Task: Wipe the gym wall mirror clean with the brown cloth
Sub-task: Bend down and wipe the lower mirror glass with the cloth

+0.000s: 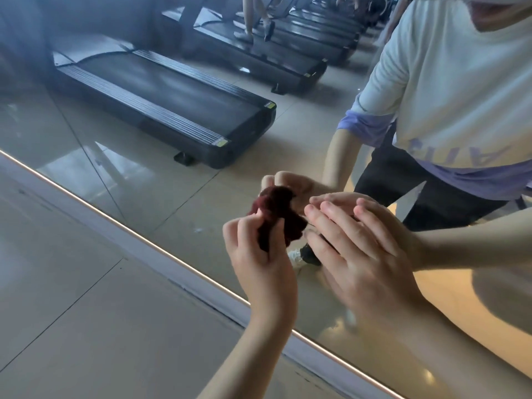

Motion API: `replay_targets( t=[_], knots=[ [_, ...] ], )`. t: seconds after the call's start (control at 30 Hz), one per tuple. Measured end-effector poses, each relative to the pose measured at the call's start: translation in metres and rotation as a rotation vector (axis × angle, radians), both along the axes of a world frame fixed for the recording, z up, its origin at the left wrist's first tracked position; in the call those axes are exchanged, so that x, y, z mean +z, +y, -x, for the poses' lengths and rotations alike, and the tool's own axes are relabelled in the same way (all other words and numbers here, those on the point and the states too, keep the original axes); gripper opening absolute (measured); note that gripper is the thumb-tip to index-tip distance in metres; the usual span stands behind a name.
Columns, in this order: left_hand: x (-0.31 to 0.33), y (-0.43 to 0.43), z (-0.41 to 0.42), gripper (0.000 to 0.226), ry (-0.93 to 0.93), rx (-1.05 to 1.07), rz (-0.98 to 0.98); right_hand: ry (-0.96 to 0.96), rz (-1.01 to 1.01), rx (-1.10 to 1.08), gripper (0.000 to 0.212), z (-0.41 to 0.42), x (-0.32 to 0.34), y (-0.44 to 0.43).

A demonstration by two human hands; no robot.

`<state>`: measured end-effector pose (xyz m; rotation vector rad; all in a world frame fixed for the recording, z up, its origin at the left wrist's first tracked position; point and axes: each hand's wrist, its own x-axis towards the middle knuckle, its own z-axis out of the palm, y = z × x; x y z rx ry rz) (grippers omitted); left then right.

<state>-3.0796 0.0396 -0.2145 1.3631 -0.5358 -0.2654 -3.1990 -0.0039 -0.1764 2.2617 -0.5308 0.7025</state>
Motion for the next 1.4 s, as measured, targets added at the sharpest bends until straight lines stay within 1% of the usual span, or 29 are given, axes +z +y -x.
replay_targets(
  t=[0.03, 0.1, 0.2, 0.23, 0.27, 0.33, 0.4, 0.47, 0.5, 0.53, 0.6, 0.63, 0.67, 0.7, 0.8, 0.87, 0.97, 1.07, 1.13, 1.2, 1.27, 1.33, 1.37, 1.4],
  knots=[
    [0.003, -0.002, -0.002, 0.035, -0.026, 0.016, 0.002, 0.004, 0.007, -0.001, 0.030, -0.003, 0.001, -0.001],
    [0.005, -0.011, -0.017, 0.036, -0.001, 0.095, 0.005, 0.017, 0.027, -0.010, 0.029, -0.004, 0.001, -0.002],
    [0.007, -0.019, -0.035, 0.033, 0.171, 0.154, 0.002, 0.036, 0.038, -0.018, 0.029, -0.003, 0.001, -0.003],
    [0.009, -0.018, -0.034, 0.033, 0.179, 0.150, -0.005, 0.039, 0.032, -0.020, 0.029, -0.003, 0.002, -0.002],
    [0.013, -0.016, -0.031, 0.034, 0.146, 0.135, -0.002, 0.040, 0.024, -0.022, 0.029, -0.003, 0.003, -0.002],
    [0.020, -0.011, -0.022, 0.032, -0.002, 0.071, 0.054, 0.028, 0.015, -0.028, 0.026, -0.004, 0.006, 0.000],
    [0.020, -0.009, -0.019, 0.025, -0.130, 0.036, 0.115, -0.029, 0.023, -0.029, 0.026, -0.009, 0.014, 0.001],
    [0.016, -0.011, -0.025, 0.014, -0.231, 0.057, 0.117, -0.103, 0.044, -0.024, 0.029, -0.015, 0.025, -0.001],
    [0.012, -0.013, -0.031, 0.011, -0.226, 0.082, 0.101, -0.122, 0.059, -0.022, 0.030, -0.018, 0.029, -0.002],
    [0.008, -0.016, -0.040, 0.014, -0.159, 0.117, 0.073, -0.123, 0.080, -0.025, 0.031, -0.021, 0.032, -0.004],
    [0.005, -0.021, -0.055, 0.024, 0.074, 0.167, 0.001, -0.082, 0.133, -0.039, 0.029, -0.022, 0.034, -0.006],
    [0.004, -0.022, -0.059, 0.024, 0.157, 0.167, -0.026, -0.062, 0.154, -0.046, 0.029, -0.021, 0.032, -0.007],
    [0.005, -0.022, -0.060, 0.025, 0.178, 0.164, -0.034, -0.050, 0.164, -0.053, 0.029, -0.020, 0.031, -0.008],
    [0.007, -0.020, -0.058, 0.027, 0.145, 0.150, -0.029, -0.048, 0.165, -0.059, 0.030, -0.020, 0.030, -0.008],
    [0.008, -0.009, -0.039, 0.039, -0.103, 0.045, 0.045, -0.089, 0.128, -0.057, 0.030, -0.027, 0.028, -0.005],
    [0.004, -0.007, -0.034, 0.043, -0.164, 0.004, 0.075, -0.098, 0.089, -0.044, 0.031, -0.036, 0.024, -0.002],
    [0.001, -0.012, -0.050, 0.036, -0.072, 0.044, 0.031, -0.069, 0.063, -0.015, 0.030, -0.053, 0.017, 0.001],
    [-0.008, -0.019, -0.074, 0.030, 0.110, 0.124, -0.051, -0.100, 0.023, -0.019, 0.036, -0.068, 0.016, -0.002],
    [-0.010, -0.020, -0.080, 0.028, 0.148, 0.136, -0.067, -0.115, 0.023, -0.025, 0.038, -0.073, 0.015, -0.005],
    [-0.006, -0.017, -0.075, 0.028, 0.075, 0.093, -0.034, -0.118, 0.046, -0.027, 0.035, -0.073, 0.011, -0.008],
    [-0.002, -0.013, -0.069, 0.028, -0.060, 0.049, 0.032, -0.125, 0.068, -0.020, 0.031, -0.073, 0.008, -0.010],
    [0.000, -0.014, -0.075, 0.024, -0.157, 0.060, 0.056, -0.126, 0.089, -0.013, 0.028, -0.073, 0.005, -0.011],
    [-0.002, -0.018, -0.085, 0.023, -0.155, 0.094, 0.043, -0.118, 0.101, -0.009, 0.028, -0.073, 0.005, -0.013],
    [-0.004, -0.023, -0.096, 0.022, -0.107, 0.135, 0.018, -0.105, 0.117, -0.006, 0.028, -0.072, 0.004, -0.014]
  ],
)
